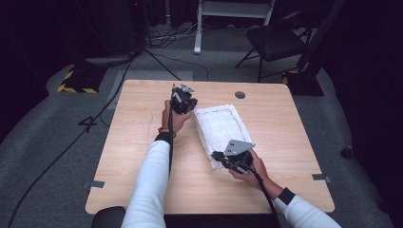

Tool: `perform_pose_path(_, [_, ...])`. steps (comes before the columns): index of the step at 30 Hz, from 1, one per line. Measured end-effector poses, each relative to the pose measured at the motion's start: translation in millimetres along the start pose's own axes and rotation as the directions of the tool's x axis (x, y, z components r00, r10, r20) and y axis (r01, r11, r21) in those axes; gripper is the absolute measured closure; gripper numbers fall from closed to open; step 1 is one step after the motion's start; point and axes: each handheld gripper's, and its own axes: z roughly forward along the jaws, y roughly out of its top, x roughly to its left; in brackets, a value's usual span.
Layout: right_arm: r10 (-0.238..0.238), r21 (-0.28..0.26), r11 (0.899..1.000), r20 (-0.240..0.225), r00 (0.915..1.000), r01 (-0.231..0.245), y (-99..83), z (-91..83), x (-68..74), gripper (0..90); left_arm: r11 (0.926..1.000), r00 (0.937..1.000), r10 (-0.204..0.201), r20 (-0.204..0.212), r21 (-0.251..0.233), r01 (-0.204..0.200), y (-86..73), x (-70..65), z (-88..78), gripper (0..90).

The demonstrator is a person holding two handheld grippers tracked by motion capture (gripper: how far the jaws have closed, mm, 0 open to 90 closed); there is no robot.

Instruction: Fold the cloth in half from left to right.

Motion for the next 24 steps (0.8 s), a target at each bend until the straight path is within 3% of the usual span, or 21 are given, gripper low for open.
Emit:
perform_pose_path(3, [0.014, -0.002, 1.0, 0.017, 0.9998, -0.014, -6.5, -9.5, -5.9, 85.5, 0.9999, 0.9999, 0.01, 0.01, -0.005, -0.01, 7.1, -9.6, 8.5, 86.0])
perform_pose_path(8, [0.054, -0.005, 0.999, 0.04, 0.9978, -0.053, -16.7, -22.5, -15.7, 85.6, 0.9979, 0.9976, 0.059, 0.037, 0.025, -0.06, 13.5, -24.1, 21.1, 89.7])
perform_pose_path(10, [0.063, 0.001, 0.998, 0.042, 0.9971, -0.063, -20.4, -24.2, -18.1, 85.6, 0.9968, 0.9966, 0.065, 0.051, 0.043, -0.067, 12.8, -24.6, 20.2, 85.4])
perform_pose_path(12, [0.068, 0.009, 0.998, 0.042, 0.9968, -0.069, -22.5, -23.1, -19.1, 85.6, 0.9949, 0.9981, 0.054, 0.03, 0.084, -0.056, 8.9, -19.3, 17.6, 72.6])
perform_pose_path(15, [0.06, 0.023, 0.998, 0.043, 0.9973, -0.061, -22.4, -20.2, -16.7, 85.7, 0.9954, 0.9996, -0.018, 0.02, 0.095, 0.016, -3.9, -5.5, 10.4, 58.2])
perform_pose_path(16, [0.053, 0.028, 0.998, 0.043, 0.9977, -0.054, -22.2, -19.8, -15.5, 85.6, 0.9942, 0.9995, -0.025, 0.018, 0.105, 0.023, -8.4, -1.7, 8.6, 56.4])
perform_pose_path(20, [0.055, 0.04, 0.998, 0.053, 0.9971, -0.058, -23.6, -19.9, -16.9, 85.6, 0.9886, 0.9922, -0.118, 0.039, 0.099, 0.114, -23.2, 7.4, 3.6, 41.4])
perform_pose_path(24, [0.064, 0.053, 0.996, 0.058, 0.9963, -0.067, -26.9, -19.7, -19.9, 85.6, 0.9853, 0.9918, -0.125, 0.028, 0.121, 0.121, -32.9, 4.1, 0.9, 31.2])
